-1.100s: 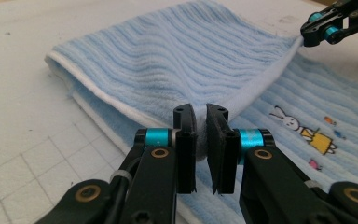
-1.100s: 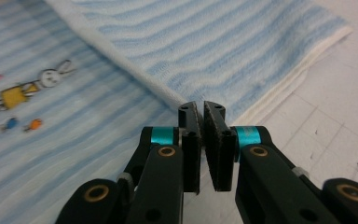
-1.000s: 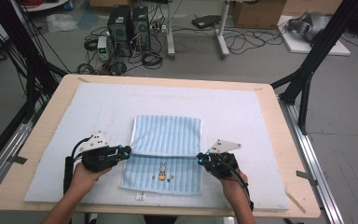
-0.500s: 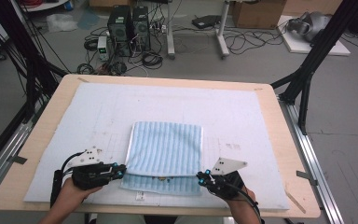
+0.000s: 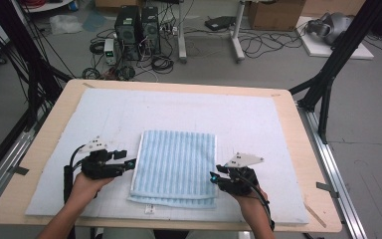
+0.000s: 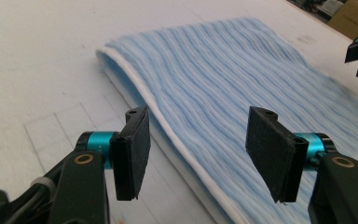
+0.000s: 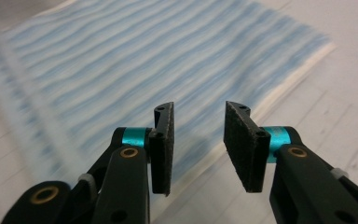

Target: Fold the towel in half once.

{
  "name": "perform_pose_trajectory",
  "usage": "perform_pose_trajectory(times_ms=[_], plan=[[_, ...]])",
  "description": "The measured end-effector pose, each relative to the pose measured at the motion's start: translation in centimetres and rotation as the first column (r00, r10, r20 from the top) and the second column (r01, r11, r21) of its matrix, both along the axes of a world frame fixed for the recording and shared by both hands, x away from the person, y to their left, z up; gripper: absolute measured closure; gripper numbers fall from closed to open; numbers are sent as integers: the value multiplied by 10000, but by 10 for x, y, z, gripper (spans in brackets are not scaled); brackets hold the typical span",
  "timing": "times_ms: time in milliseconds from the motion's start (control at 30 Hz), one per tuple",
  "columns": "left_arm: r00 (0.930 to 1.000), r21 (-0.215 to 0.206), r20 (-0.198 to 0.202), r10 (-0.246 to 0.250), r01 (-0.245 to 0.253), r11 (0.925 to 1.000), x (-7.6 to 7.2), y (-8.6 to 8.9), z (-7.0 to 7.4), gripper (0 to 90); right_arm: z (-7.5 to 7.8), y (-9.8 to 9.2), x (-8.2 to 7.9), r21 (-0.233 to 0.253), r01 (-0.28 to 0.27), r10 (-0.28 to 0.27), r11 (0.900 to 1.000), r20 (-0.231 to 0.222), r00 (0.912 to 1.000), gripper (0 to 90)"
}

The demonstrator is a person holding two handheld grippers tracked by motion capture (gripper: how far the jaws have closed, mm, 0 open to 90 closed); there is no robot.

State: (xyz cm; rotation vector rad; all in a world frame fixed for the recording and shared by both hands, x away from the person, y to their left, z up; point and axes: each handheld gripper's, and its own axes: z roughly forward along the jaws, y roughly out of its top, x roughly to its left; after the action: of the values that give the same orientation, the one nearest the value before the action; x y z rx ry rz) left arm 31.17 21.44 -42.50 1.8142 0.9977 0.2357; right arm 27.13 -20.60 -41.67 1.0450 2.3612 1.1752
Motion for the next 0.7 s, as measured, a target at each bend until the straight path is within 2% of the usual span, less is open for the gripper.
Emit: perform_pose_trajectory(times_ms=[33,167,300,367,500,567,633,700], plan=[[10000,96,-72,44,-43,9999,7,0,0,403,-1,1,6,45,253,-253,9997,5,9997,621],[9986,-8,-228,472,-472,9989,28,-1,-3,406,-3,4,31,286,1069,-1070,9939,13,9943,597],[9948,356,-267,982,-972,9946,46,-5,-7,423,-6,3,53,206,1936,-1933,9809,-135,9810,544],[9933,372,-283,1120,-1109,9931,55,-8,-9,443,-8,2,63,288,2189,-2178,9753,-356,9753,544],[9912,433,-458,1241,-1221,9916,67,-19,-16,470,-13,7,79,67,2423,-2413,9702,-675,9681,556],[9929,801,-416,1113,-1077,9910,71,-25,-19,514,-16,11,86,-188,2565,-2572,9664,-923,9620,559],[9942,1140,-522,936,-872,9896,72,-31,-22,576,-20,14,92,-508,2648,-2687,9630,-985,9582,576],[9961,1655,-481,738,-649,9841,71,-36,-25,634,-25,16,95,-753,2677,-2749,9606,-1116,9550,582]])
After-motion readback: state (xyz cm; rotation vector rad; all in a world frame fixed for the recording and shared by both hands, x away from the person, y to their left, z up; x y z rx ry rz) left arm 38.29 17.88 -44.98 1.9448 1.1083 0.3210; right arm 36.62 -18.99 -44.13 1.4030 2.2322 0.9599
